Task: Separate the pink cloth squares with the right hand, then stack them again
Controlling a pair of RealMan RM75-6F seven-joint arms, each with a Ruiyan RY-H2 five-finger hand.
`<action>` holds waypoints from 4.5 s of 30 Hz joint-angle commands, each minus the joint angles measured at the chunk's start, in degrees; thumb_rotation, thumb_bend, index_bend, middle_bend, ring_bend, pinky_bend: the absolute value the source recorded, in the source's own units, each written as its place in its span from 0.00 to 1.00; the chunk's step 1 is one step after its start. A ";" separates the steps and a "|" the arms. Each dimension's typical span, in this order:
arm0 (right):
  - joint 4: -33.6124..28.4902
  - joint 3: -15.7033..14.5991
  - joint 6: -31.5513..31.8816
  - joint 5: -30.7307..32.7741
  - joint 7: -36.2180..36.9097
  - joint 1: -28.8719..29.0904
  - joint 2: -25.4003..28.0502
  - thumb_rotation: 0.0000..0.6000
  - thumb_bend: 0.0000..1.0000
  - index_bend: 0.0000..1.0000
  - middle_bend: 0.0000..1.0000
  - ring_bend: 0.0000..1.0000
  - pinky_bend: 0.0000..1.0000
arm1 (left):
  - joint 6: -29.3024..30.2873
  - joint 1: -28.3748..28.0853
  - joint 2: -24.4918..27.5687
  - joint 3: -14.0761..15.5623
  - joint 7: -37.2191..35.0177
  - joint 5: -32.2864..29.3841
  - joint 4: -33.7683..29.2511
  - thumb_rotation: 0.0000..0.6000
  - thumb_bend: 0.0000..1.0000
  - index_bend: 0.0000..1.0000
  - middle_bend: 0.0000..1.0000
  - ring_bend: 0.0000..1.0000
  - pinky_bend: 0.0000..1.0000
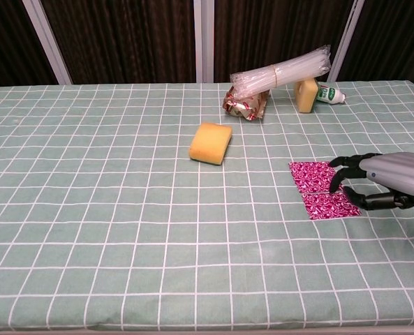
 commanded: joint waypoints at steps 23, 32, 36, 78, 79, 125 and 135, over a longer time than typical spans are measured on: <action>9.26 3.52 -4.68 4.69 -1.74 5.08 -8.94 0.10 0.56 0.27 0.02 0.00 0.00 | 0.28 0.89 -0.29 0.39 -1.14 -0.46 1.09 1.00 0.09 0.17 0.10 0.10 0.17; 9.24 2.34 -4.18 5.46 -2.67 4.09 -7.64 0.11 0.56 0.27 0.02 0.00 0.00 | 0.39 0.85 -0.34 0.26 -1.10 -0.30 1.10 1.00 0.09 0.17 0.10 0.10 0.17; 9.04 1.81 -3.67 5.56 -2.79 3.40 -6.65 0.10 0.56 0.27 0.02 0.00 0.00 | 0.38 0.84 -0.39 0.31 -0.96 -0.20 1.06 1.00 0.09 0.17 0.10 0.10 0.17; 8.47 1.56 -2.81 3.72 -1.41 1.48 -5.06 0.11 0.56 0.27 0.02 0.00 0.00 | 0.14 0.93 -0.61 0.32 -0.79 -0.55 1.14 1.00 0.08 0.17 0.10 0.10 0.17; 8.26 1.37 -2.70 3.74 -1.56 1.31 -4.78 0.11 0.56 0.27 0.02 0.00 0.00 | 0.06 0.85 -0.66 0.29 -0.79 -0.52 1.12 1.00 0.08 0.17 0.10 0.10 0.17; 6.79 0.09 -0.32 3.10 -0.10 -2.03 -0.86 0.11 0.55 0.27 0.02 0.00 0.00 | 0.36 0.81 -1.01 0.25 -0.48 -0.05 1.10 1.00 0.08 0.17 0.10 0.10 0.17; 6.66 6.29 0.50 3.33 2.66 1.28 -3.31 0.50 0.23 0.28 0.04 0.00 0.00 | 0.44 0.98 -0.95 0.28 -0.85 -0.17 1.08 1.00 0.08 0.17 0.10 0.10 0.17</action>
